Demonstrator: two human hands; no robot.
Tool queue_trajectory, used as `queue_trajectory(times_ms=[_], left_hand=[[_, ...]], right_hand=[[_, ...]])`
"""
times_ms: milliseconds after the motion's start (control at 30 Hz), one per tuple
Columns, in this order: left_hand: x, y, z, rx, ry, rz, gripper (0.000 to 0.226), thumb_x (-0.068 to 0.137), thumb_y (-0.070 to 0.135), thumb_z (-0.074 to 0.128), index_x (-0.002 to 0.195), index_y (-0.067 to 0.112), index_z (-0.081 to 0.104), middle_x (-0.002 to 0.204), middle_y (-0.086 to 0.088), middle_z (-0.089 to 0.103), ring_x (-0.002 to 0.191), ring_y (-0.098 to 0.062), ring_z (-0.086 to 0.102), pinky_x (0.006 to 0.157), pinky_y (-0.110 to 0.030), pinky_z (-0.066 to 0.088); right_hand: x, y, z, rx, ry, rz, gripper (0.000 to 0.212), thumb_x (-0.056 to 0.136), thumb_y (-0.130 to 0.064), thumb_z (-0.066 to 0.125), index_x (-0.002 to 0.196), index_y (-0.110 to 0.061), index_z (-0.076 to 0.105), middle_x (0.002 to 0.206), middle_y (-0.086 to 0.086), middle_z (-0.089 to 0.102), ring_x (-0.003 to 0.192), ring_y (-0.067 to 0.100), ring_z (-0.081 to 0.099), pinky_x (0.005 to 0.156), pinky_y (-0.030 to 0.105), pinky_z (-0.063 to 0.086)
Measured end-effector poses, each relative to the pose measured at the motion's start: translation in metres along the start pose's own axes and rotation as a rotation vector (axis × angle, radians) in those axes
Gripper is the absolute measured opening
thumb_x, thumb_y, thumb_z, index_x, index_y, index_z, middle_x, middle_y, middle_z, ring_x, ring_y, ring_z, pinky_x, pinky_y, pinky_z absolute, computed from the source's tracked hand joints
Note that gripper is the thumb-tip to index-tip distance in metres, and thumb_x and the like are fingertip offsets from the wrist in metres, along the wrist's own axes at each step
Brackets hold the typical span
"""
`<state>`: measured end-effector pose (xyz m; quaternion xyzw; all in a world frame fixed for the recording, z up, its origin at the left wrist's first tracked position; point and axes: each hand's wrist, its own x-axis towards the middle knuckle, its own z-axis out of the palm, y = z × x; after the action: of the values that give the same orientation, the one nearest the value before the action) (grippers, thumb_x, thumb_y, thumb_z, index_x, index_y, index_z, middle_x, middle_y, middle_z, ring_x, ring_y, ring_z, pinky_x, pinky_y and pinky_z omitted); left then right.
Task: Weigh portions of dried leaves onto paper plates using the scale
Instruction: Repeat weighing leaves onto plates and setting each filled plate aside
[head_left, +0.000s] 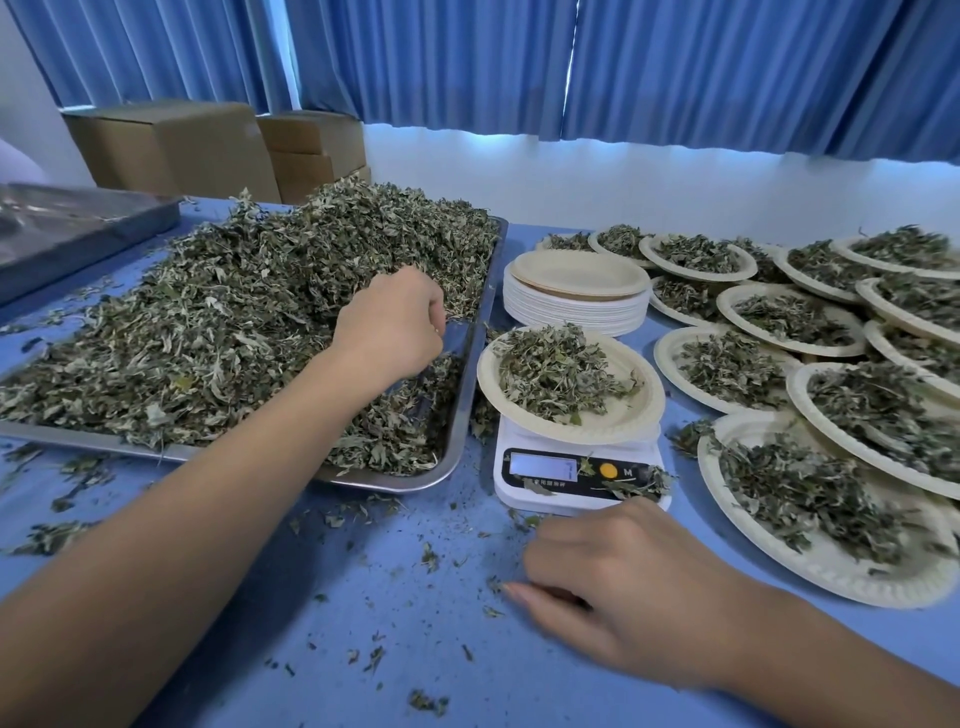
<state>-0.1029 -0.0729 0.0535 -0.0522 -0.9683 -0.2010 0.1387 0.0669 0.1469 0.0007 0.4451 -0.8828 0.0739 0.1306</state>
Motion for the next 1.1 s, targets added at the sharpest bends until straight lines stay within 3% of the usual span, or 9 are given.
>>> queue_trajectory(times_ms=[200,333,400,500,600,733,900,1033,1100], left_hand=[[-0.009,0.005,0.0,0.085,-0.048,0.052,0.021,0.095,0.015,0.058,0.084,0.023,0.074,0.083,-0.001,0.072,0.072,-0.027,0.067,0.071,-0.042,0.06],[-0.005,0.013,-0.001,-0.12,-0.012,0.149,0.019,0.101,0.015,0.054,0.091,0.018,0.07,0.076,0.0,0.069,0.061,-0.018,0.064,0.052,-0.029,0.051],[-0.007,0.016,0.001,-0.169,-0.071,0.19,0.011,0.098,0.025,0.062,0.091,0.024,0.071,0.074,0.006,0.066,0.063,-0.008,0.059,0.055,-0.022,0.042],[-0.007,0.021,0.01,-0.11,-0.151,0.253,0.017,0.094,0.042,0.066,0.088,0.027,0.071,0.068,0.011,0.058,0.063,-0.004,0.055,0.057,-0.025,0.042],[-0.003,0.03,0.013,-0.075,-0.147,0.239,0.019,0.092,0.045,0.067,0.088,0.028,0.071,0.071,0.012,0.062,0.067,-0.007,0.06,0.059,-0.028,0.046],[0.002,0.044,0.017,-0.022,-0.186,0.209,0.011,0.086,0.042,0.071,0.088,0.032,0.069,0.076,0.015,0.064,0.07,-0.006,0.06,0.06,-0.028,0.046],[0.009,0.066,0.019,0.102,-0.308,0.167,0.026,0.08,0.033,0.075,0.101,0.027,0.062,0.1,0.011,0.062,0.094,-0.018,0.062,0.089,-0.041,0.055],[0.024,0.087,0.021,-0.073,-0.411,0.1,0.038,0.078,0.025,0.084,0.107,0.019,0.06,0.102,0.001,0.062,0.09,-0.019,0.06,0.076,-0.033,0.051],[0.032,0.096,0.02,-0.201,-0.422,0.036,0.029,0.079,0.022,0.084,0.1,0.016,0.066,0.081,0.0,0.067,0.068,-0.016,0.057,0.057,-0.029,0.045]], right_hand=[[-0.001,-0.001,0.001,-0.017,0.047,0.018,0.038,0.105,-0.039,0.052,0.073,-0.028,0.034,0.064,-0.009,0.04,0.054,0.018,0.041,0.044,0.036,0.041],[0.001,0.006,-0.011,-0.022,0.428,0.246,0.04,0.104,-0.034,0.051,0.067,-0.026,0.038,0.061,-0.011,0.031,0.047,0.016,0.036,0.041,0.033,0.037],[0.006,0.023,-0.027,-0.064,0.553,0.48,0.035,0.104,-0.035,0.05,0.072,-0.025,0.039,0.062,-0.011,0.036,0.048,0.017,0.043,0.044,0.033,0.04],[0.01,0.061,-0.042,-0.163,0.351,0.859,0.022,0.1,-0.044,0.05,0.095,-0.022,0.054,0.076,-0.005,0.059,0.066,0.026,0.06,0.056,0.037,0.051],[0.012,0.082,-0.042,-0.067,0.174,1.069,0.027,0.097,-0.049,0.054,0.105,-0.023,0.054,0.081,0.0,0.064,0.074,0.027,0.062,0.057,0.034,0.046],[0.016,0.097,-0.038,0.116,0.197,1.105,0.026,0.094,-0.038,0.063,0.107,-0.017,0.056,0.085,0.004,0.064,0.076,0.026,0.063,0.063,0.035,0.051],[0.015,0.116,-0.053,0.253,0.249,1.157,0.034,0.087,-0.021,0.07,0.113,0.001,0.065,0.097,0.021,0.07,0.069,0.029,0.066,0.056,0.039,0.049],[0.007,0.131,-0.067,0.318,0.323,1.22,0.032,0.084,-0.01,0.068,0.113,0.005,0.068,0.096,0.024,0.073,0.061,0.025,0.059,0.059,0.039,0.053],[0.0,0.142,-0.076,0.361,0.366,1.247,0.029,0.084,-0.009,0.068,0.109,0.005,0.07,0.082,0.024,0.072,0.06,0.02,0.053,0.057,0.036,0.049]])
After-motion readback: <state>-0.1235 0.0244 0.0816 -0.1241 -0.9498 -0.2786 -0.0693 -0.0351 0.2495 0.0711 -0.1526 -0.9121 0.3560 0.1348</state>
